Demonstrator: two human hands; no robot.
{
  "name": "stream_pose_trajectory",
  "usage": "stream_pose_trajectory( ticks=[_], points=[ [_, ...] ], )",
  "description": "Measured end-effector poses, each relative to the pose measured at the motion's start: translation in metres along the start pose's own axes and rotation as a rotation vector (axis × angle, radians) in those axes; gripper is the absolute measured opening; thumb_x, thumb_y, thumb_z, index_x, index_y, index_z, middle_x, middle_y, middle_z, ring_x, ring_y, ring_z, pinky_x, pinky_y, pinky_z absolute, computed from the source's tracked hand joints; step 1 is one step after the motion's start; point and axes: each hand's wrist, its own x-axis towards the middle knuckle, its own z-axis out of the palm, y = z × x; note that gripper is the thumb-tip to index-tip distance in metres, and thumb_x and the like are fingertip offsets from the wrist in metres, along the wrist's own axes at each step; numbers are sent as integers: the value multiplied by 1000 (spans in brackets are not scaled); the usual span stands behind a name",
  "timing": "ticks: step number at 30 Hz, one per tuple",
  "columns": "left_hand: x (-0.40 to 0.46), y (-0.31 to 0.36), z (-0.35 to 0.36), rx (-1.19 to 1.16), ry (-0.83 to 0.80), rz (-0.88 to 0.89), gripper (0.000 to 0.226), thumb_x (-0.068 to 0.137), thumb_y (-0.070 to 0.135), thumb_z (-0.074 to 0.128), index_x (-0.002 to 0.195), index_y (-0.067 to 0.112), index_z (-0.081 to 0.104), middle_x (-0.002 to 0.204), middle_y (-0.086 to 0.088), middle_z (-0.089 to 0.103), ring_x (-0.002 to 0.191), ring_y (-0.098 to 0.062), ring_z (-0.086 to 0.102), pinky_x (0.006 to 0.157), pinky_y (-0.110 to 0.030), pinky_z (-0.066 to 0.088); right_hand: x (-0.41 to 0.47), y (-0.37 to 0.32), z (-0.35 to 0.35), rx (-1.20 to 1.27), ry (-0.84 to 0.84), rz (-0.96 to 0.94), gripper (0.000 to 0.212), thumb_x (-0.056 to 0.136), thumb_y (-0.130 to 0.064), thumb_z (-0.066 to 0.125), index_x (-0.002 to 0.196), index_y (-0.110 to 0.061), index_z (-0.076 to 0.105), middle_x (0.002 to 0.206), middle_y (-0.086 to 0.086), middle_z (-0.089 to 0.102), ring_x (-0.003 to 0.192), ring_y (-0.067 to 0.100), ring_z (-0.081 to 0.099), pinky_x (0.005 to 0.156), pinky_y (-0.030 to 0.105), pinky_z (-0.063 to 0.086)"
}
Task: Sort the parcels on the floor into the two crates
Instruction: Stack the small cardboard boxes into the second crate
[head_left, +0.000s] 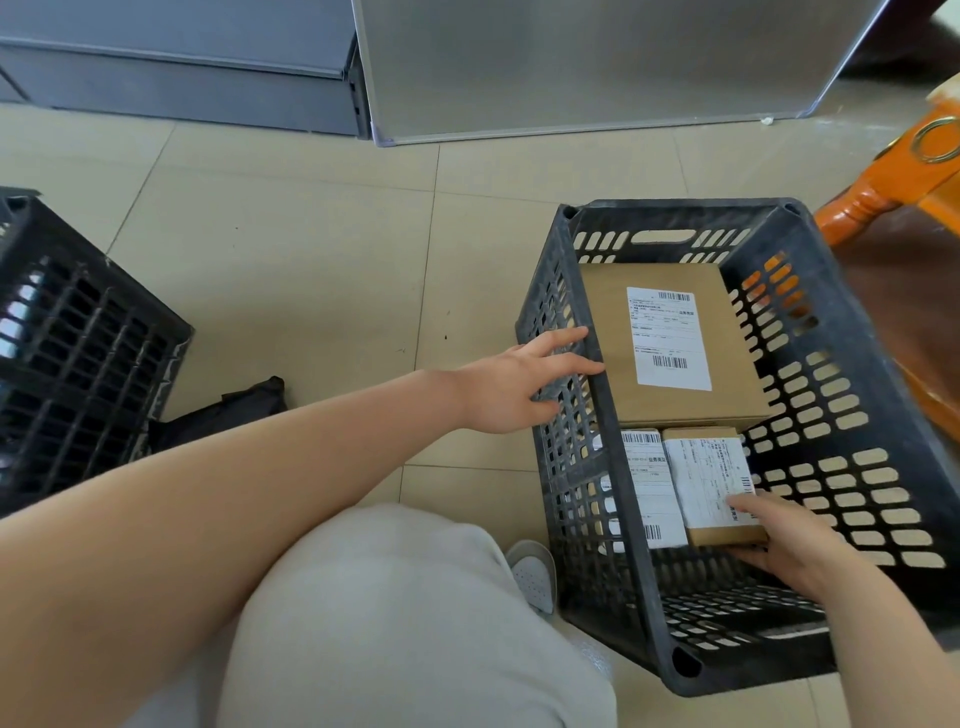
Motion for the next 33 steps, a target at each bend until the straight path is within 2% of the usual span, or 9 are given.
stream_pose_trajectory(
  ticks=[4,9,12,17,21,23,27,29,33],
  points=[
    [0,0,2,-18,8,7,61,98,16,52,148,43,31,162,20,-4,149,-19,19,115,-40,32,-4,0,5,-89,17,-41,44,102,-17,53,145,-12,47,128,10,59,116,26,53,99,49,46],
    [0,-1,1,-4,11,11,59,99,17,52,149,41,31,163,18,-3,151,-19,15,117,-37,28,-3,-2,8,-197,66,-56,46,102,-20,54,146,-10,45,122,8,55,112,26,49,96,44,41],
    [-1,-4,-1,-5,19,9,58,99,17,51,151,36,31,165,14,2,151,-19,14,119,-36,24,-3,-7,14,-260,135,-108,51,100,-22,56,148,-12,42,130,13,56,117,31,52,105,51,43],
    [-7,-16,-7,65,-10,2,62,99,19,50,154,34,25,165,11,4,150,-24,17,119,-44,25,-11,-36,33,-264,255,-204,63,102,-22,52,157,-11,25,154,18,40,137,37,41,102,46,37],
    [-16,-26,-30,73,10,-21,63,100,22,49,154,35,21,165,11,6,142,-19,31,117,-42,28,-24,-60,48,-282,248,-289,58,95,-30,55,150,-19,38,143,14,52,127,35,51,107,54,41],
    [-25,-36,-46,66,39,-51,63,100,22,49,154,34,20,164,10,9,132,-16,40,115,-37,30,-34,-73,62,-268,217,-334,64,92,-36,57,151,-23,36,145,9,51,129,32,51,107,56,42],
    [-48,-62,-71,93,75,-111,62,100,22,49,154,32,20,163,8,13,139,-17,35,106,-27,32,-49,-98,89,-247,209,-499,48,101,-23,51,148,-21,42,138,-1,52,131,24,47,98,41,37],
    [-66,-84,-82,86,101,-154,61,101,22,49,154,31,21,162,8,16,139,-15,33,105,-24,30,-60,-109,110,-244,213,-561,50,101,-22,52,149,-22,41,147,-1,48,136,24,43,99,38,34],
    [-111,-132,-88,11,170,-299,58,100,25,50,151,35,25,156,13,23,134,-13,39,110,-35,39,-80,-124,159,-221,191,-698,47,99,-23,53,145,-25,45,149,-6,48,137,15,42,111,37,34]
  ],
)
